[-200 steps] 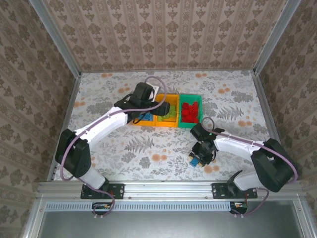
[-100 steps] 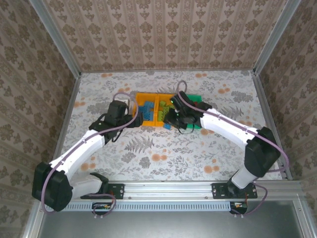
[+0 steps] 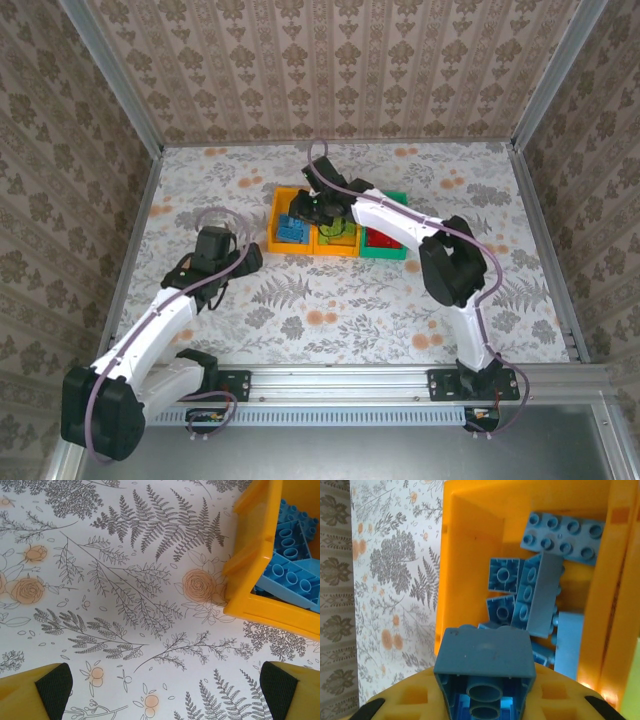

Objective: Sort the legos into containers by color

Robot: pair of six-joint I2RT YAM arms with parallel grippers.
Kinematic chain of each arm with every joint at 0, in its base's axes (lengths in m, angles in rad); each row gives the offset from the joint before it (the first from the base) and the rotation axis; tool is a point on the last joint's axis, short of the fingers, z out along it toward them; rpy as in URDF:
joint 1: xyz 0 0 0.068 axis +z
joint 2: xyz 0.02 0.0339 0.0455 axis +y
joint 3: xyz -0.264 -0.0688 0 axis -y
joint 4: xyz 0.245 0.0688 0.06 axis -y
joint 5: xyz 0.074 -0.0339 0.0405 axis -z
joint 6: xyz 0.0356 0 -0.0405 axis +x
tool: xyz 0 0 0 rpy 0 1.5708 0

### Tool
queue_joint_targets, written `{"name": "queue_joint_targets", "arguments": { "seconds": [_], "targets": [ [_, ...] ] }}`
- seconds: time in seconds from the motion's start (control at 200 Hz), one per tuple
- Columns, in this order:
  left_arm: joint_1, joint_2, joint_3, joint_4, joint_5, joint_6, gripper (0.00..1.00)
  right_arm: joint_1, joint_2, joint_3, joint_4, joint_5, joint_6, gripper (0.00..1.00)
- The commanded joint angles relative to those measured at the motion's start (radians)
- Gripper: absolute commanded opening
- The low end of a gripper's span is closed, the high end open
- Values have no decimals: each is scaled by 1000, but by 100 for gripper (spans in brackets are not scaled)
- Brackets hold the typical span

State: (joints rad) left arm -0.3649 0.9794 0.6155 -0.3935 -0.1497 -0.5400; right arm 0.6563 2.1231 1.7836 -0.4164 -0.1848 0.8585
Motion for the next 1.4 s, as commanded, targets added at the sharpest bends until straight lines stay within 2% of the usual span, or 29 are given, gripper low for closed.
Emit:
{"name": "queue_joint_targets", "arguments": {
  "seconds": [0.0, 0.13, 0.255, 0.28, 0.435, 0.56, 0.65, 0.765, 0.845, 0.905, 0.975, 1.125, 1.315, 1.395],
  "targets": [
    [7, -17, -11, -22, 17, -23, 100, -22, 42, 59, 0, -4, 6, 30],
    [11, -12, -14, -17, 23, -25, 100, -36, 73, 97, 2, -15, 8, 45],
    [12, -4, -11, -18, 28, -26, 100, -50, 55, 83, 63, -94, 8, 83],
    [12, -2, -10, -19, 29, -26, 100, -49, 40, 77, 68, -96, -5, 88],
    [16, -1, -13, -20, 16, -28, 100, -50, -104, -4, 50, -65, -102, 99],
    [21, 2, -8, -21, -18, -15, 100, -75, -277, -145, 24, 64, -202, 100],
    [24, -1, 4, -30, -69, 0, 100, -109, -444, -322, 69, 233, -319, 100],
    [29, -14, 12, -40, -170, 41, 100, -134, -676, -641, 233, 579, -553, 100],
    [36, -25, 12, -25, -247, 76, 100, -185, -811, -869, 394, 694, -702, 100],
    [43, -31, 11, -3, -293, 112, 100, -258, -873, -1012, 501, 700, -777, 99],
    [47, -34, -1, 52, -344, 177, 100, -349, -912, -1122, 580, 664, -792, 100],
    [68, -12, -70, 246, -428, 326, 100, -473, -894, -1290, 857, 602, -794, 100],
    [133, 50, -111, 430, -313, 475, 100, -540, -741, -1367, 1148, 558, -826, 100],
    [160, 53, -155, 534, -243, 539, 100, -553, -628, -1388, 1296, 549, -830, 100]
  ]
}}
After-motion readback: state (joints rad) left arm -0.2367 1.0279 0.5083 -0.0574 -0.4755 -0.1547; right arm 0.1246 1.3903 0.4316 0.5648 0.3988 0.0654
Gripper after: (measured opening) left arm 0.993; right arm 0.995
